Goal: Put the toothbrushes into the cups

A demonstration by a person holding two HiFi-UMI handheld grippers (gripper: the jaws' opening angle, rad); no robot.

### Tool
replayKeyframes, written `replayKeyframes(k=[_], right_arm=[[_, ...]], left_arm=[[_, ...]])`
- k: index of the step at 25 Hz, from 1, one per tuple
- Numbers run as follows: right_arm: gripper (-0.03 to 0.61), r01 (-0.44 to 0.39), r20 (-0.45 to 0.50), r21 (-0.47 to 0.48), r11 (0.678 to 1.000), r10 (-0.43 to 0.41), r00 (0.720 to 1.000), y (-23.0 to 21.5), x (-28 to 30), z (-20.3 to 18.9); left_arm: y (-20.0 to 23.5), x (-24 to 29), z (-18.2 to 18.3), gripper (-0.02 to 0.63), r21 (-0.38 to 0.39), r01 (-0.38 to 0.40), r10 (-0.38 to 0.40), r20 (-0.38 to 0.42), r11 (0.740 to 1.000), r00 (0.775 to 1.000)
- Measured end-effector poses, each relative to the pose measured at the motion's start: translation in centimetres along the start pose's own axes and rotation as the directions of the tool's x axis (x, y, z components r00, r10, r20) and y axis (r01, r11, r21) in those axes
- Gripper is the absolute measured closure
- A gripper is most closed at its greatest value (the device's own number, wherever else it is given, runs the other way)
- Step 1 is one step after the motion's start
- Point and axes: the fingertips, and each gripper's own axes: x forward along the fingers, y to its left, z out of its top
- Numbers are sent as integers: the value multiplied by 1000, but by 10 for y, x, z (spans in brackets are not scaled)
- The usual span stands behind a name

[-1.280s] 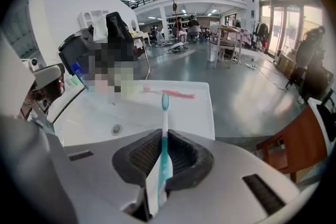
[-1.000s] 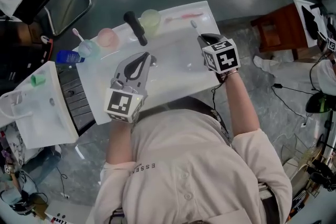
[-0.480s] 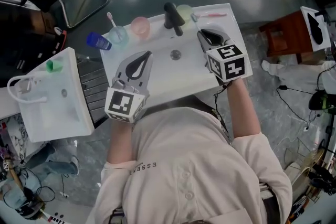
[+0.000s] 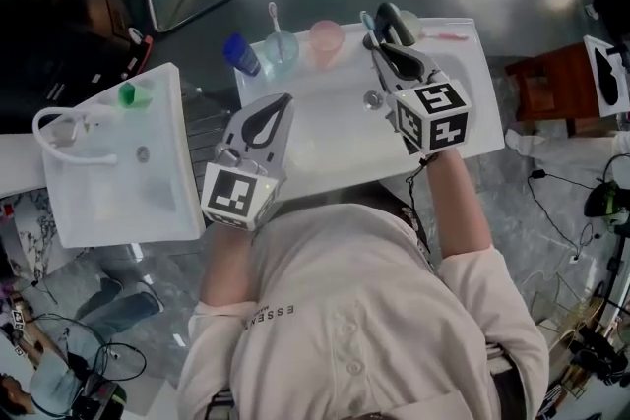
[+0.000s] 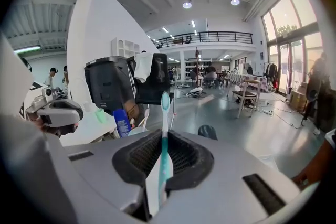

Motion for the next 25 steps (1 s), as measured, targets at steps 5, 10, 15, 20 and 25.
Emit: replayKeyframes(k=[5, 10, 15, 20, 25], right_arm=[[532, -7, 92, -43, 999, 11, 996, 14, 25, 28], [531, -93, 177, -50, 994, 100, 979, 22, 52, 47], [531, -167, 239, -15, 986, 166, 957, 18, 77, 61], [531, -246, 342, 23, 969, 224, 913, 12, 101, 62], [531, -299, 327, -13, 954, 286, 900, 18, 124, 44]], left_arm=[[24, -15, -9, 612, -27, -63, 62, -14, 998, 998], [41, -15, -17, 612, -59, -133, 132, -19, 989, 991], [51, -4, -19, 612, -88, -185, 182, -35, 979, 983], [55, 11, -27, 613, -104, -210, 205, -60, 972, 977], [50, 26, -40, 612, -136, -199, 190, -80, 970, 979]])
